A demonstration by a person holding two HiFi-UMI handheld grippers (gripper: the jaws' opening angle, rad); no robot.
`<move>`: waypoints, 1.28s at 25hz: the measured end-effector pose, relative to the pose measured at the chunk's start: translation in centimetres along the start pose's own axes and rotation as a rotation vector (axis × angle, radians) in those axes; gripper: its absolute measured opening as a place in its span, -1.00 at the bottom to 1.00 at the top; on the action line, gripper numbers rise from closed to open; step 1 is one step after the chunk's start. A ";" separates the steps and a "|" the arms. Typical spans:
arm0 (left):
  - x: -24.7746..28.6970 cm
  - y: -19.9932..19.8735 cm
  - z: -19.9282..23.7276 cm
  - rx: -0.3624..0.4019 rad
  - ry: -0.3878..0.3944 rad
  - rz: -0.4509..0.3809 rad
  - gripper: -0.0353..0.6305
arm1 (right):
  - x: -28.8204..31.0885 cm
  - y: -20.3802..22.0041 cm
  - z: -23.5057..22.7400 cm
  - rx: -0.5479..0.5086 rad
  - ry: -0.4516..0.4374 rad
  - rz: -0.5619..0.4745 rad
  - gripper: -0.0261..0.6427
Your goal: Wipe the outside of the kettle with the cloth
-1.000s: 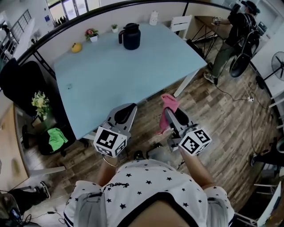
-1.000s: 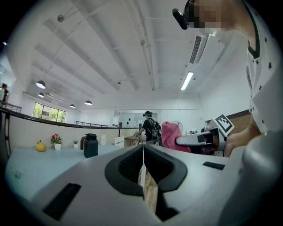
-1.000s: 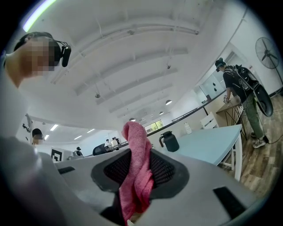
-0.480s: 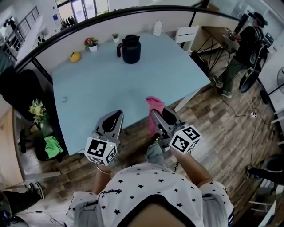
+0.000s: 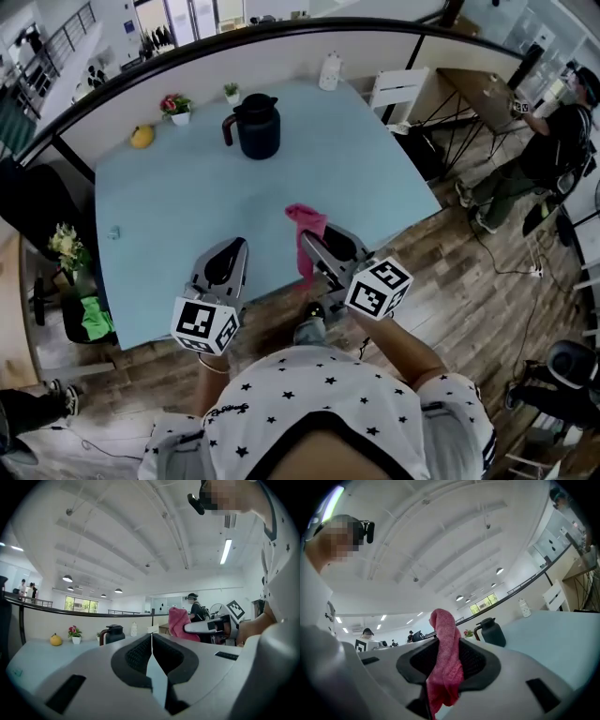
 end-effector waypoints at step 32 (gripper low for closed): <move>6.9 -4.0 8.4 0.006 -0.301 -0.069 -0.80 | 13.8 -1.1 -9.9 -0.041 -0.188 0.109 -0.56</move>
Point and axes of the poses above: the fingertips, and each gripper's own axes: x forward along the fingers, z to its left, y out of its underside, the point moved 3 cm from there along -x, backward along the fingers, and after that the axes turned 10 degrees about -x, right-handed, at the moved point
